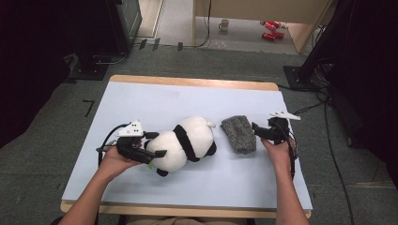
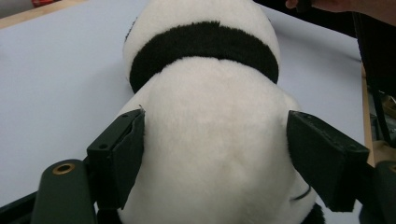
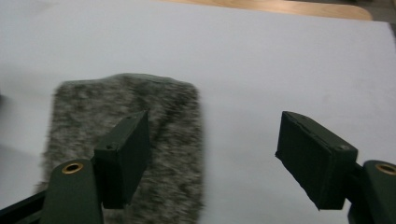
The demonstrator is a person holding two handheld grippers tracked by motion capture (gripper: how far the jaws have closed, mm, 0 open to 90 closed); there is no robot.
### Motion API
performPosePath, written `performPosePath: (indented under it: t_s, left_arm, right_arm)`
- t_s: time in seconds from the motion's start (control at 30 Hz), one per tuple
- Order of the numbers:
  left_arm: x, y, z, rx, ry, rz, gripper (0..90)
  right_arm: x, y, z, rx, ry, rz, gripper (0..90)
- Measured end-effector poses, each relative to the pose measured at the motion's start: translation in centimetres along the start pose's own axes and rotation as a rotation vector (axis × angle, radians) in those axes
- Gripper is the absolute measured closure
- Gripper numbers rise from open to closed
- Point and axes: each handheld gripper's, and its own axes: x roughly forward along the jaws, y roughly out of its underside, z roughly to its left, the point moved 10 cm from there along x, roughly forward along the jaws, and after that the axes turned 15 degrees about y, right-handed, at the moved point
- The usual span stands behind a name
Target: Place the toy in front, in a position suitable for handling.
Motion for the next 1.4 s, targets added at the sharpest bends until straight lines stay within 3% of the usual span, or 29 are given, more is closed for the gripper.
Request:
performPosePath:
  t_s: [0.03,0.17,0.2,0.37,0.43,0.53,0.63,0.73,0.83,0.97,1.03,1.07,1.1,1.13,1.17,1.2,1.4]
  left_arm:
    - [-0.6,-0.2,-0.1,-0.015,-0.011,-0.022,24.4]
    - [-1.9,0.2,-0.1,-0.064,-0.043,-0.063,24.4]
    - [-2.3,0.7,-0.1,-0.073,-0.055,-0.065,24.2]
    - [-2.7,1.5,-0.2,-0.102,-0.082,-0.086,22.8]
    - [-2.3,2.2,-0.2,-0.096,-0.099,-0.061,22.1]
    - [-1.8,2.6,-0.2,-0.100,-0.107,-0.034,21.8]
    - [-0.9,3.3,-0.2,-0.120,-0.077,-0.006,19.7]
    - [-0.4,3.6,0.2,-0.122,-0.073,-0.017,14.5]
    - [0.0,3.9,0.4,-0.118,-0.058,-0.024,12.5]
    - [0.6,4.5,0.6,-0.089,-0.050,-0.022,10.5]
    - [0.6,4.5,0.7,-0.099,-0.042,-0.022,20.0]
    - [0.5,4.5,0.7,-0.098,-0.036,-0.020,20.0]
    - [0.4,4.4,0.9,-0.081,-0.040,-0.006,27.0]
    - [0.4,4.4,0.9,-0.075,-0.041,0.003,27.0]
    - [0.4,4.3,0.9,-0.075,-0.032,0.013,32.7]
    - [0.3,4.2,1.1,-0.069,-0.031,0.020,34.7]
    - [-0.2,3.7,2.7,-0.072,-0.017,0.031,35.5]
  right_arm:
    - [-0.3,-0.3,1.4,-0.017,-0.025,-0.004,26.7]
    - [-0.5,-0.4,3.0,-0.041,-0.047,0.002,27.0]
    - [-0.5,-0.3,3.8,-0.058,-0.058,0.009,26.8]
    - [-0.3,-0.2,5.1,-0.077,-0.081,0.026,29.8]
    - [0.0,0.1,5.9,-0.096,-0.093,0.043,30.5]
    - [0.3,0.4,6.2,-0.113,-0.090,0.053,30.6]
    - [0.9,0.8,6.3,-0.129,-0.079,0.069,31.9]
    - [1.8,1.6,6.1,-0.141,-0.053,0.110,34.5]
    - [2.4,2.2,6.0,-0.139,-0.052,0.135,36.0]
    - [2.9,2.7,5.7,-0.127,-0.071,0.162,44.8]
    - [3.1,3.0,5.8,-0.112,-0.100,0.183,53.1]
    - [3.1,3.0,5.8,-0.112,-0.100,0.183,53.1]
    - [3.1,3.0,5.8,-0.121,-0.109,0.184,60.6]
    - [3.1,3.0,5.8,-0.121,-0.109,0.184,60.6]
    - [2.9,3.0,5.9,-0.115,-0.130,0.194,71.2]
    - [2.9,3.1,5.9,-0.117,-0.137,0.198,74.6]
    - [2.5,2.9,6.1,-0.114,-0.140,0.231,81.6]
